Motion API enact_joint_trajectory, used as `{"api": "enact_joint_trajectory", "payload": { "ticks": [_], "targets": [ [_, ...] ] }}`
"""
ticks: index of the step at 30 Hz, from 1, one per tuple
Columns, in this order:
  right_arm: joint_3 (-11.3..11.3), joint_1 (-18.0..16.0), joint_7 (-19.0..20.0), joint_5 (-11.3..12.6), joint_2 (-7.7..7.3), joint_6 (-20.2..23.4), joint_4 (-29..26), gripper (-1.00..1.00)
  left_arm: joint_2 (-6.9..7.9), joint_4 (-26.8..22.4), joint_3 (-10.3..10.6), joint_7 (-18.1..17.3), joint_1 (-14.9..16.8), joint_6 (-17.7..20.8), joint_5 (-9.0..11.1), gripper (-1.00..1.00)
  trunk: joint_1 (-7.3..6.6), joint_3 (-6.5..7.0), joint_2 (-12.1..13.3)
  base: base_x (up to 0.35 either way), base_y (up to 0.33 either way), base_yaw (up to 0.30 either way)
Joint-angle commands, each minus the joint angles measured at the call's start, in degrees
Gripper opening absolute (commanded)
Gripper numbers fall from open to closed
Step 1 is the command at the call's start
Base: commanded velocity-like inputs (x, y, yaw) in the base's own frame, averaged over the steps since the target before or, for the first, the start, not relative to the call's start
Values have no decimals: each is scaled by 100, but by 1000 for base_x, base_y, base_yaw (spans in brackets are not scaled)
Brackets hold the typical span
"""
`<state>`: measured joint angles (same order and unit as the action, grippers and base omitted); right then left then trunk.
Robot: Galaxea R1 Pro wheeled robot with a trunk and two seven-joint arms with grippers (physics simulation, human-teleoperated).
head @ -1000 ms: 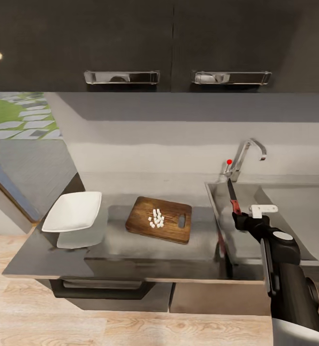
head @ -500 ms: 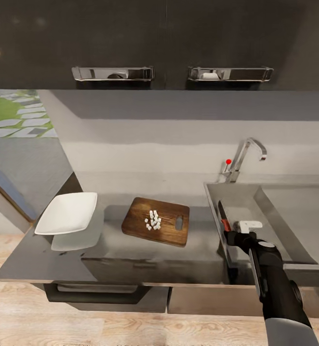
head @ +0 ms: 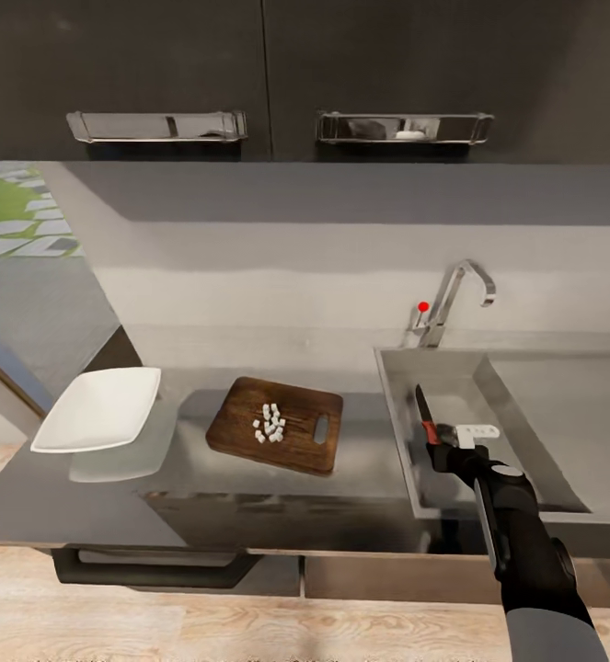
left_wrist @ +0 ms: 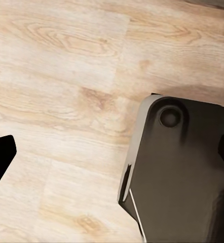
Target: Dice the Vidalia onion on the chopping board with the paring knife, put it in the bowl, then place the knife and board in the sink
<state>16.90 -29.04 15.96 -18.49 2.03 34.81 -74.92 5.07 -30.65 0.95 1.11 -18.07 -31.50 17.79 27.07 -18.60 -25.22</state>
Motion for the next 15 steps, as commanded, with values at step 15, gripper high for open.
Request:
{"api": "enact_joint_trajectory", "payload": {
  "ticks": [15],
  "targets": [
    [12, -5, 53, -58, 8, -17, 265, -100, 2, -11, 10, 19, -3, -4, 14, 100, 3, -145, -11, 131, -49, 0]
  ]
}}
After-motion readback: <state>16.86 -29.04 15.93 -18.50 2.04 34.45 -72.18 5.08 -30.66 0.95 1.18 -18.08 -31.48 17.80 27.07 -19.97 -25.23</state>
